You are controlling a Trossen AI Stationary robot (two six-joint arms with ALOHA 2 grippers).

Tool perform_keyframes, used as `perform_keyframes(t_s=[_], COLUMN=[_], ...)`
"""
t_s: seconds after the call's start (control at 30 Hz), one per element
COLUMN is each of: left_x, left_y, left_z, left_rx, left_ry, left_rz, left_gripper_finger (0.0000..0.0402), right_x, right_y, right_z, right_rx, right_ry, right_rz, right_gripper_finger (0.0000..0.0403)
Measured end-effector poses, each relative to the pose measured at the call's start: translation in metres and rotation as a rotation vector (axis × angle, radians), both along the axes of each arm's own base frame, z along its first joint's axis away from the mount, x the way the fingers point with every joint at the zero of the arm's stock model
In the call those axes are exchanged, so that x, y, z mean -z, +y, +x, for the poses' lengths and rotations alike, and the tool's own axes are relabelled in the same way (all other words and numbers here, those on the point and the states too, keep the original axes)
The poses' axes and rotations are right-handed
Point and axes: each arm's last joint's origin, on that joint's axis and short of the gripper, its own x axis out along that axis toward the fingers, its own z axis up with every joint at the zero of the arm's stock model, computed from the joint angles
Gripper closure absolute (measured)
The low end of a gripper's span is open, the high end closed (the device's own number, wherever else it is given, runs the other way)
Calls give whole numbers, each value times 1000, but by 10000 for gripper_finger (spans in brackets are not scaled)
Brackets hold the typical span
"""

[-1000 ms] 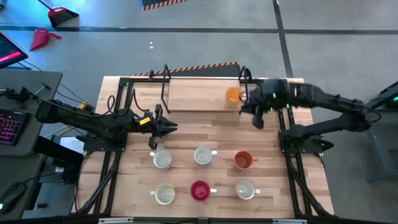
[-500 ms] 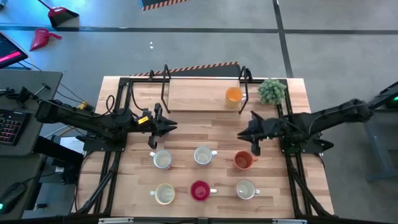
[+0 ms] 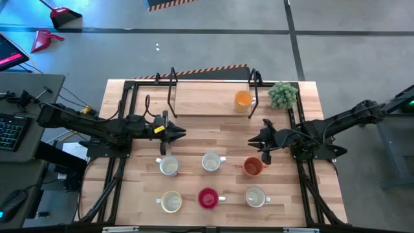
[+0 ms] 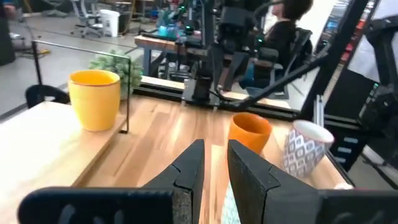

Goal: Place coffee mugs
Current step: Put the white blue mug on the shelf

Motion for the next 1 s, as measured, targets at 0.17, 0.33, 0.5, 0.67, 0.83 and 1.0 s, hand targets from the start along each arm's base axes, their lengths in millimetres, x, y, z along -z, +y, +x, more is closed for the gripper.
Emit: perform_keyframes(t_s=[0.17,0.33,0.5,0.67,0.83,1.0], left_x=[-26,-55,-66,-48,-39,-29], left_y=[-4,-15,-29,-45,-53,-60], left_z=[4,6,24,57,94,123], left_rx=[15,78,119,196,179,190], left_ry=[152,295,309,422,488,595], left_rz=[49,77,59,97,77,117], left_gripper_finger=[342,342,342,341,341,341], right_x=[0,0,0,-1,-1,0], right_y=[-1,-1,-1,-1,-1,-1], right_z=[0,0,0,0,0,0], right_rx=[44,76,81,81,69,45], right_ry=[-8,-16,-17,-18,-14,-2], right_rz=[1,27,35,33,31,25], right_gripper_finger=[359,359,359,359,359,359])
